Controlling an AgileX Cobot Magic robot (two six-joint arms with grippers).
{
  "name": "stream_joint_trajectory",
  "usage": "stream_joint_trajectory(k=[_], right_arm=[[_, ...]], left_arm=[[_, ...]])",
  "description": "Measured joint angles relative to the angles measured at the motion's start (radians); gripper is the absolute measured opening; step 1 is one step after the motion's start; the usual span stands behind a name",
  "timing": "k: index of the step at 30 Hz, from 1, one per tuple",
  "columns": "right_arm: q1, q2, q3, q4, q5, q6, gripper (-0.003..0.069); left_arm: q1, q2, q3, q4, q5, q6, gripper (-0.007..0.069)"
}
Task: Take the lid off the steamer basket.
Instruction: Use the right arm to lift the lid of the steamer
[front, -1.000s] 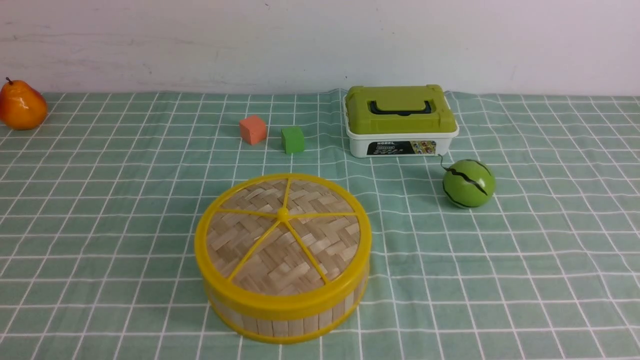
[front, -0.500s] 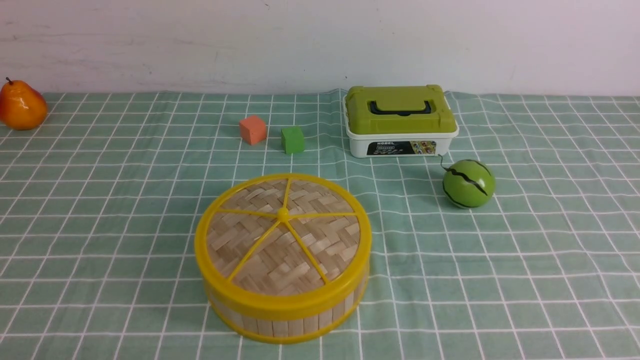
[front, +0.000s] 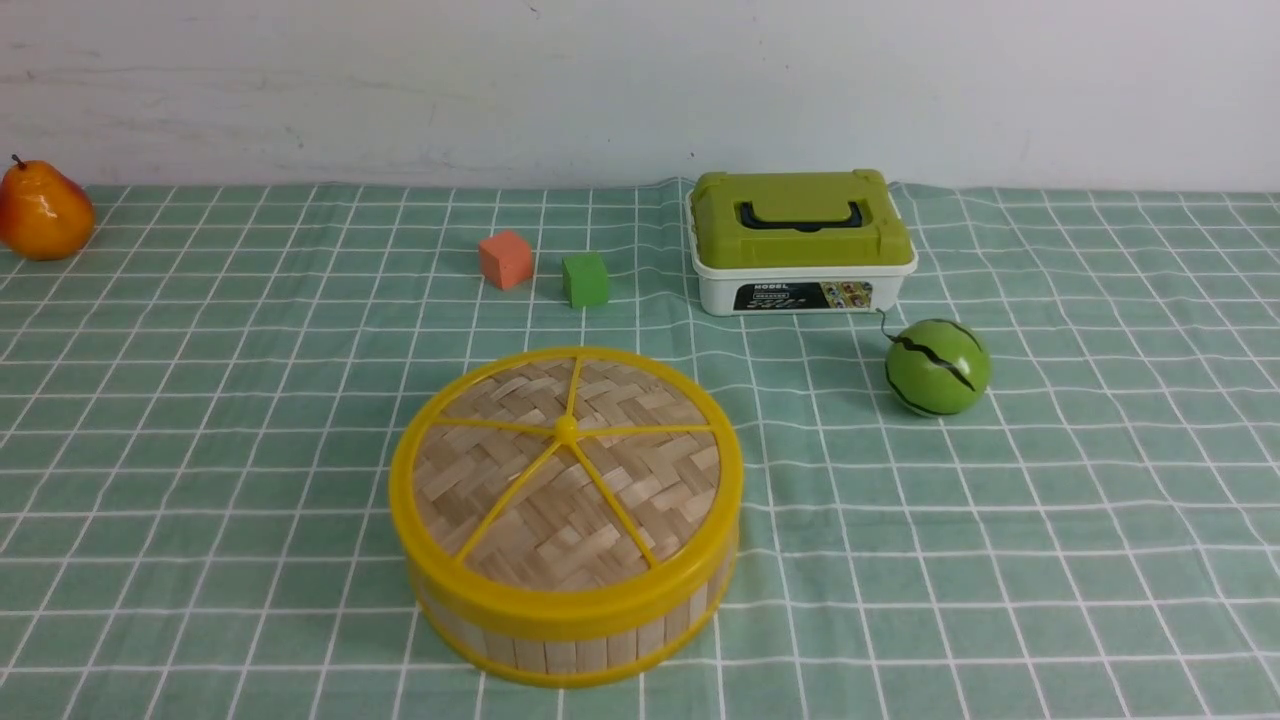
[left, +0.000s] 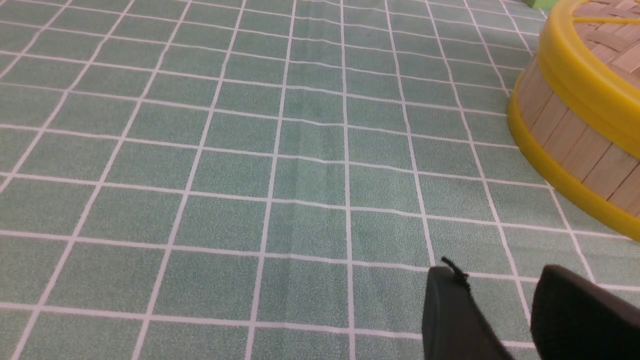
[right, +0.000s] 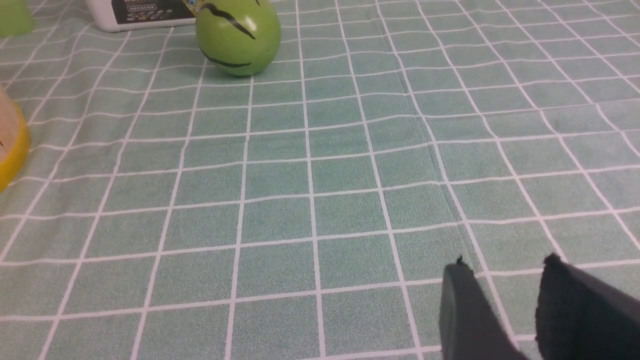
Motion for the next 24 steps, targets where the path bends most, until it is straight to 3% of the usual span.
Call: stream_joint_trajectory(k=[17,20,23,24], right_arm=[[0.0,0.0,0.0,0.014,0.0,0.001,0.0222],[0.0,0.0,0.0,0.108,0.0,0.037,0.0224],[0.0,0.0,0.001,0.419,0.009,0.223,0.023],[0.0,0.0,0.001,0.44,0.01,0.25,0.023]], left_arm=[[0.0,0.0,0.0,0.0,0.0,0.0,0.0239],[0.0,0.0,0.0,0.0,0.0,0.0,0.0239],[0.0,0.0,0.0,0.0,0.0,0.0,0.0239],[0.0,0.0,0.0,0.0,0.0,0.0,0.0239]])
